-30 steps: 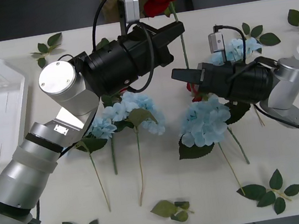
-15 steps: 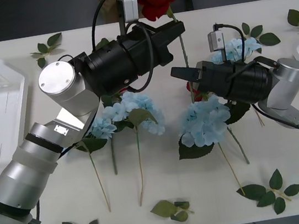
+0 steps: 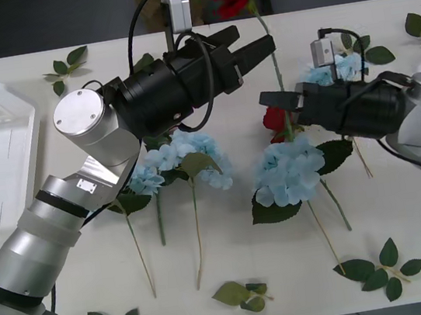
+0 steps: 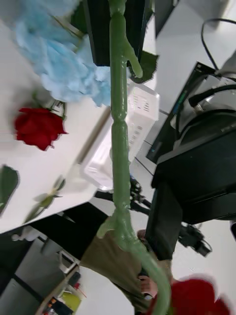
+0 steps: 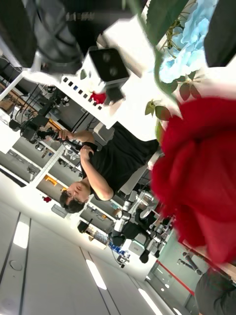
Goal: Place the red flowers into the right box and the blue flowers into the left box. If a person shows an open palm, hand one flower to the person first, then continue sorting.
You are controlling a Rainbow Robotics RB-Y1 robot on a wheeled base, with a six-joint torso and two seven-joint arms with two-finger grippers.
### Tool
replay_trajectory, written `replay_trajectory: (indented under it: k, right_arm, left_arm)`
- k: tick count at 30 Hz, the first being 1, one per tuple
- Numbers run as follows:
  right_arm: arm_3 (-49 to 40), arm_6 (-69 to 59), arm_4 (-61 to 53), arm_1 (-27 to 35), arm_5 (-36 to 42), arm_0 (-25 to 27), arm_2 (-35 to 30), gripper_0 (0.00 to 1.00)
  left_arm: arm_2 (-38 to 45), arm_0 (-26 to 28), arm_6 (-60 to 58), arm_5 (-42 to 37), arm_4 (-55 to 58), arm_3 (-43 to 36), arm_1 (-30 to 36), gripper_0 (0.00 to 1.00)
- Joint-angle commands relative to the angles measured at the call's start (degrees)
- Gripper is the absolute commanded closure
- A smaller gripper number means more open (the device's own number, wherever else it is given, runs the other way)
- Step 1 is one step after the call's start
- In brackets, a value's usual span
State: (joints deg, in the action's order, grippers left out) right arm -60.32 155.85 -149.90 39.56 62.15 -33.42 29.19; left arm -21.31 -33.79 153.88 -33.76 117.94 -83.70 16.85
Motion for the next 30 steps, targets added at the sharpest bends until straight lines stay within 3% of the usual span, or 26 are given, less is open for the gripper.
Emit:
replay_trajectory:
  k: [1, 8, 10, 16, 23, 26, 30]
  right_arm:
    - [-1.73, -0.85, 2.6, 10.18, -0.01, -2.09, -0.19, 1.0]
    - [-1.73, -0.85, 9.89, 22.23, 0.78, -2.09, -2.04, 1.0]
    - [-1.56, -0.85, 15.25, 23.98, 3.68, -2.09, -5.38, 1.0]
    - [-1.56, -17.42, 36.52, 25.3, 11.76, -2.09, -17.15, 1.0]
    - [0.2, -24.63, 64.3, 26.71, 15.28, -2.09, -26.03, 1.0]
    - [1.78, -24.71, 76.25, 26.8, 13.87, -2.09, -27.88, 1.0]
    - [4.6, -24.71, 83.9, 26.8, 14.14, -2.0, -29.72, 1.0]
  left_arm:
    - [-0.57, 1.27, 1.12, 0.09, 1.06, -2.25, 0.72, 0.0]
    - [-5.14, 2.77, 1.12, 0.53, 1.15, -2.16, 12.77, 0.0]
    - [-7.51, 2.77, 1.12, 0.53, 1.15, -2.16, 17.25, 0.0]
    - [-11.03, 2.85, -9.48, -4.04, -1.49, -2.16, 27.71, 0.0]
    - [-7.16, 2.77, -25.48, -18.98, -13.53, -2.25, 33.86, 0.0]
    - [-0.66, 2.77, -34.18, -31.63, -21.44, -2.34, 33.86, 0.0]
    - [6.99, 2.77, -42.97, -44.73, -30.93, -4.89, 33.24, 0.0]
